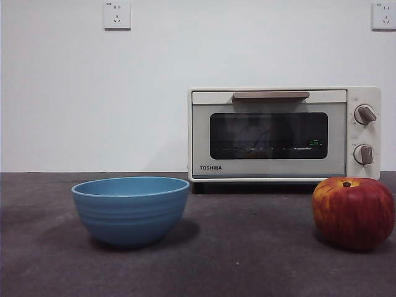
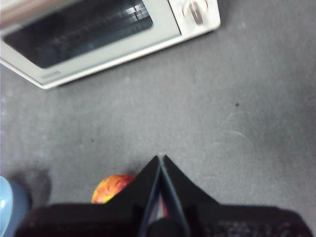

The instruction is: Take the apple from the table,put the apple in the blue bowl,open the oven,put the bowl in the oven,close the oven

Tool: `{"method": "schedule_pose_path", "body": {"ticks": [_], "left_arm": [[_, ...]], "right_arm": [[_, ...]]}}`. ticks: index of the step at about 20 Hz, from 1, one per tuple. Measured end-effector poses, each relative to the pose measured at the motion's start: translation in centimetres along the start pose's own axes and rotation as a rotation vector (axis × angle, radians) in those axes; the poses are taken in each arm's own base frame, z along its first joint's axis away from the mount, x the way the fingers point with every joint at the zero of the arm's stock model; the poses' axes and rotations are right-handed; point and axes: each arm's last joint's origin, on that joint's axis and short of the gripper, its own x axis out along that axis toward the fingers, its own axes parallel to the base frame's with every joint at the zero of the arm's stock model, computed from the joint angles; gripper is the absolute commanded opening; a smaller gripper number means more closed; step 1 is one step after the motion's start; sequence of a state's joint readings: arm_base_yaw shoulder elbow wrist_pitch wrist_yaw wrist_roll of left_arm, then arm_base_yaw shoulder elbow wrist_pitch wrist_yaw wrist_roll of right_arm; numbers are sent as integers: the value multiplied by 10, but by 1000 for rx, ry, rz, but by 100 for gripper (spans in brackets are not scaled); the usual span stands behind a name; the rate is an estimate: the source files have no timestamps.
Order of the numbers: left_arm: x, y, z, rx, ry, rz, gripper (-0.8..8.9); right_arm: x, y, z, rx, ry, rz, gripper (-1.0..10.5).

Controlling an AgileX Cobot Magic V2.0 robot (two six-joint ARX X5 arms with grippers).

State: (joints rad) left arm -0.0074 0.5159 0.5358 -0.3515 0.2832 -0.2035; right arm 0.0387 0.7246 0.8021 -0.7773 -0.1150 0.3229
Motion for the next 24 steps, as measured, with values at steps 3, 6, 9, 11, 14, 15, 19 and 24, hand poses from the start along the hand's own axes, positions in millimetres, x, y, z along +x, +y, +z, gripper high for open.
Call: {"method": "schedule_pose_path", "body": {"ticks": [3, 6, 9, 11, 14, 15, 19, 24], "left_arm": [[13, 1, -1, -27, 82, -74, -4], [27, 4, -6, -74, 177, -157, -4], [38, 6, -12, -125, 274, -242, -4], [46, 8, -18, -160, 340, -279, -4], [55, 11, -23, -193, 395, -273, -4], [57, 12, -24, -202, 407, -270, -4], [59, 13, -25, -216, 415, -266, -4], [58, 13, -27, -234, 438, -261, -4]], "right_arm": [[13, 3, 9, 11, 103, 9, 1], [28, 6, 14, 10, 214, 88, 1], [45, 13, 19, -18, 307, 165, 2], [59, 22, 17, -52, 373, 182, 6], [77, 41, 12, -132, 457, 179, 176], [82, 49, 10, -172, 471, 152, 236], [98, 74, 4, -287, 532, 84, 528], [123, 84, -10, -341, 632, 20, 545]]}}
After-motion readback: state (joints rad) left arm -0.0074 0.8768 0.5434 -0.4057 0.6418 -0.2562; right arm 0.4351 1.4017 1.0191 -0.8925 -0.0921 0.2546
